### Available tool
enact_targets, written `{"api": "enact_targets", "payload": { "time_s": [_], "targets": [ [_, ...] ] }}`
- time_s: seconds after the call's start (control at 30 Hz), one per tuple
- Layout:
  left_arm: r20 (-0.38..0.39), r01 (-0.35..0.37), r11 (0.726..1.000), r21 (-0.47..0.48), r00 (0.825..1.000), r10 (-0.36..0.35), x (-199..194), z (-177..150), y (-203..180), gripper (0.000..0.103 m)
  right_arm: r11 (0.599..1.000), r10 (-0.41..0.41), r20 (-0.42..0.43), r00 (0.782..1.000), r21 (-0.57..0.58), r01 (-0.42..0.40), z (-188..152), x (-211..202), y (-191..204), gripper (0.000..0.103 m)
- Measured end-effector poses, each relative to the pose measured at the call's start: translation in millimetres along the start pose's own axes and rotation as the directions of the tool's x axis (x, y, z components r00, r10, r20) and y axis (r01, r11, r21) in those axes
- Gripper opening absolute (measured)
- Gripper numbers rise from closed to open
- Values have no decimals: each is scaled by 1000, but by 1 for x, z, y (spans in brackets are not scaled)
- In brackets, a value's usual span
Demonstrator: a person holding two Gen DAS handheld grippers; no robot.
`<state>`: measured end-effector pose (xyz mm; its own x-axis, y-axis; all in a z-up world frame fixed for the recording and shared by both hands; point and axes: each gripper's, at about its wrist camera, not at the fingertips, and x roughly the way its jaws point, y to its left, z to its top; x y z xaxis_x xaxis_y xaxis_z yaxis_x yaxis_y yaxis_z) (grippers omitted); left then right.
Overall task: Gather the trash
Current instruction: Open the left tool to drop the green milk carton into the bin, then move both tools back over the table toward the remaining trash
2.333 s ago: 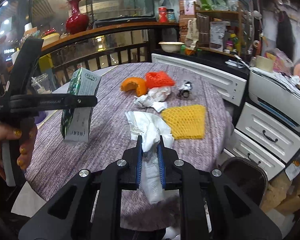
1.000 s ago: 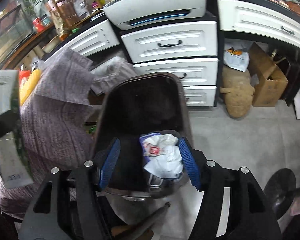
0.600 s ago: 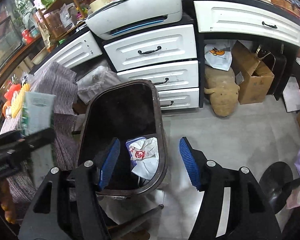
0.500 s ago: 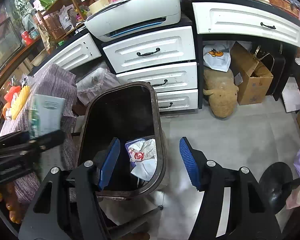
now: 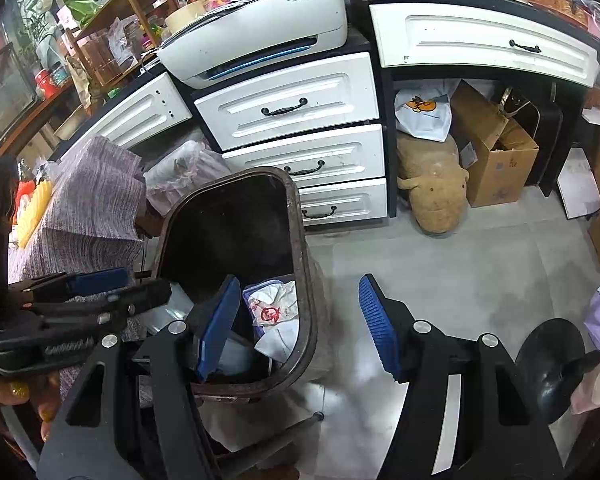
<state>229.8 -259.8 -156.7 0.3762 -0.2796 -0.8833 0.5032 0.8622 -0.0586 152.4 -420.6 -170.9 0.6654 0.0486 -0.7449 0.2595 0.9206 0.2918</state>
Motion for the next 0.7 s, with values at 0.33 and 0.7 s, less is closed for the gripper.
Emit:
{"api": "enact_targets", "payload": {
  "time_s": [0.33, 0.7],
  "targets": [
    [60, -9, 1000, -12, 998, 10, -24, -8, 1, 92, 1000, -6, 3, 1000, 14, 6, -2, 0, -2, 75],
    [242, -38, 999, 10, 970, 35, -92, -30, 0, 97, 1000, 17, 28, 999, 15, -17, 0, -8, 13, 85]
  ]
}}
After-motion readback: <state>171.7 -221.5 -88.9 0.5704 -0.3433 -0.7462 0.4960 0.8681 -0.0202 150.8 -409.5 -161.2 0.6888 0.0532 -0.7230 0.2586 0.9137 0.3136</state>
